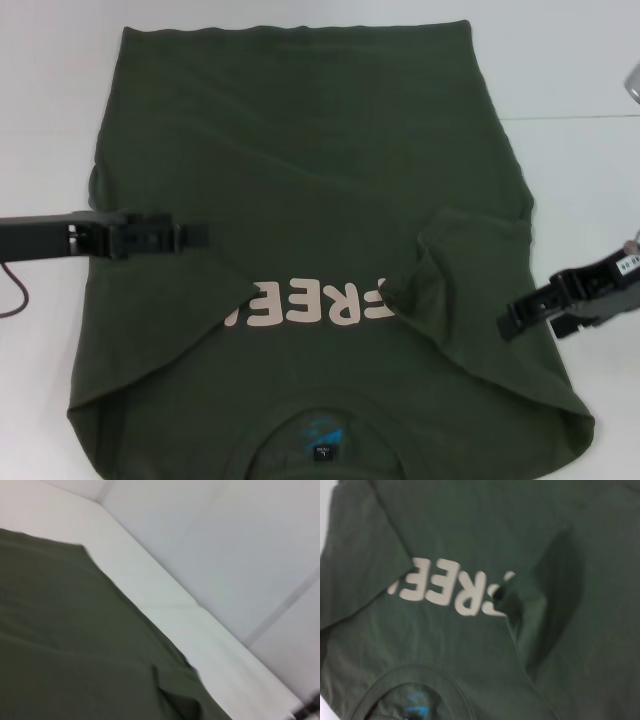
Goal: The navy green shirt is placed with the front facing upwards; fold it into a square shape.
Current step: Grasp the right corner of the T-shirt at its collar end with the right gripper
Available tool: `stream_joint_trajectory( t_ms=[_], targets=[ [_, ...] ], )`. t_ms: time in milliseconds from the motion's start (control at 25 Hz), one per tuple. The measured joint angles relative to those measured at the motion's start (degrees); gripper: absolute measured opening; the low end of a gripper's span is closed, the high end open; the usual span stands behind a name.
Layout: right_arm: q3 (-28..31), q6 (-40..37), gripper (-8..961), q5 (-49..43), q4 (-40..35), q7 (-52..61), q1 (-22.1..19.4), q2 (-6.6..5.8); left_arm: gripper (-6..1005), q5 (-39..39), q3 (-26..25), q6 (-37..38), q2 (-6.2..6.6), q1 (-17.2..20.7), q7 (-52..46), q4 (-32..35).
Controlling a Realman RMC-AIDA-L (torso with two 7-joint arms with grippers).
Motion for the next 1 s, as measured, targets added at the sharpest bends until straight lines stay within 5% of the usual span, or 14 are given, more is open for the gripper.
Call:
stream_joint_trajectory(
  t_ms=[600, 1000],
  targets=[
    [4.72, -1.24, 754, -1.44, 1.97, 2.31, -7.59, -0.30, 951, 0.28, 3.12, 5.62, 0.85, -1.06, 6.44, -0.76],
    [11.47, -1.77, 769, 0.36, 6.82, 0.37, -8.64, -3.57, 951, 0.18, 3.12, 4.96, 0.54, -1.07, 6.67, -1.49]
  ],
)
